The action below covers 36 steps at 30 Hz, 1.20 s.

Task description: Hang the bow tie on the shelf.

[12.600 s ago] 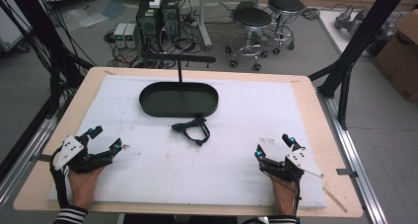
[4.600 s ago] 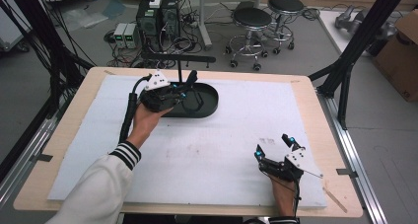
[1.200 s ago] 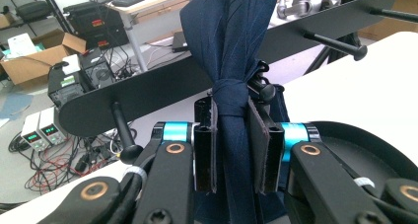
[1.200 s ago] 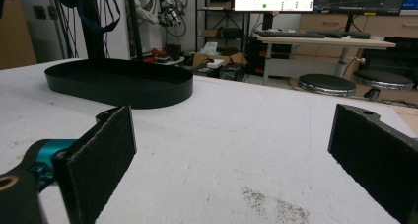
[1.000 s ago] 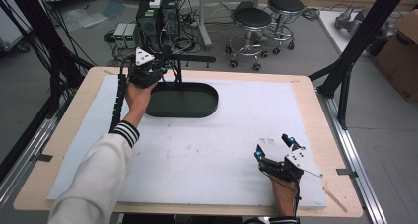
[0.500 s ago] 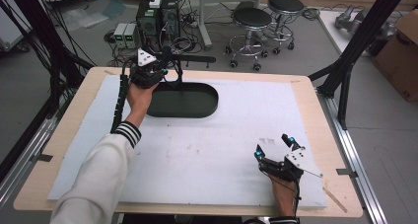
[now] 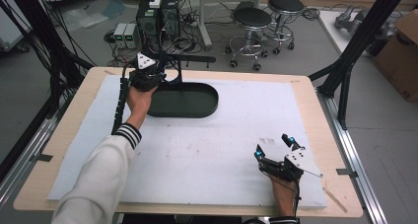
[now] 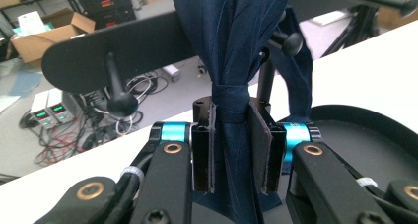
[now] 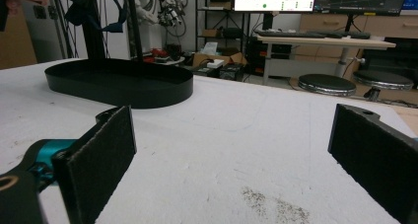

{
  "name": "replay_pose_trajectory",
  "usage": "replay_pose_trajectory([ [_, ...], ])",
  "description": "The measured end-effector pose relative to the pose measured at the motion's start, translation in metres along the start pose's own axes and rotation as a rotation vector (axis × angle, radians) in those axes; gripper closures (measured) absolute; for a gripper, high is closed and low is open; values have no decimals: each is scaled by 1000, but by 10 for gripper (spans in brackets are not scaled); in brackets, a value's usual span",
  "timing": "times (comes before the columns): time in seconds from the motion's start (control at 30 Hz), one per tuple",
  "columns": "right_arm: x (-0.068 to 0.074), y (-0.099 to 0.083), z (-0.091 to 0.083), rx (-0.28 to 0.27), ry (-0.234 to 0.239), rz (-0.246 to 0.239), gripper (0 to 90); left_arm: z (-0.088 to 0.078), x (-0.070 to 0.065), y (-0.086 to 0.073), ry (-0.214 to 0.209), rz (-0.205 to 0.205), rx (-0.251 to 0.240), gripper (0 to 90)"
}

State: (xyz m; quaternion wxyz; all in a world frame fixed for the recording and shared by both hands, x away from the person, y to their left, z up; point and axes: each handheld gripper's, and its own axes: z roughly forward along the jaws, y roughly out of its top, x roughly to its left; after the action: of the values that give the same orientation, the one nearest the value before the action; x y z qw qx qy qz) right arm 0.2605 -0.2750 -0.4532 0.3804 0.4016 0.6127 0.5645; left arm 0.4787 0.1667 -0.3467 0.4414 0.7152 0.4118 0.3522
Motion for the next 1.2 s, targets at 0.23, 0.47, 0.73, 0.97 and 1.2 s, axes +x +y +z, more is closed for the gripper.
replay_pose_trajectory([
  [0.23,0,0,0,0,0,-1,32,1,-3,-6,33,31,30,635],
  [0.47,0,0,0,-2,0,0,32,0,-4,-9,30,-3,42,531],
  [0.73,-1,0,-1,-10,-1,15,32,-8,-2,-18,-85,-28,38,259],
  [0.97,-1,0,-1,-11,2,4,32,-28,1,-33,-201,-38,-31,180],
  [1.2,0,0,-1,-3,1,0,32,-71,9,-67,-276,-20,-84,180],
])
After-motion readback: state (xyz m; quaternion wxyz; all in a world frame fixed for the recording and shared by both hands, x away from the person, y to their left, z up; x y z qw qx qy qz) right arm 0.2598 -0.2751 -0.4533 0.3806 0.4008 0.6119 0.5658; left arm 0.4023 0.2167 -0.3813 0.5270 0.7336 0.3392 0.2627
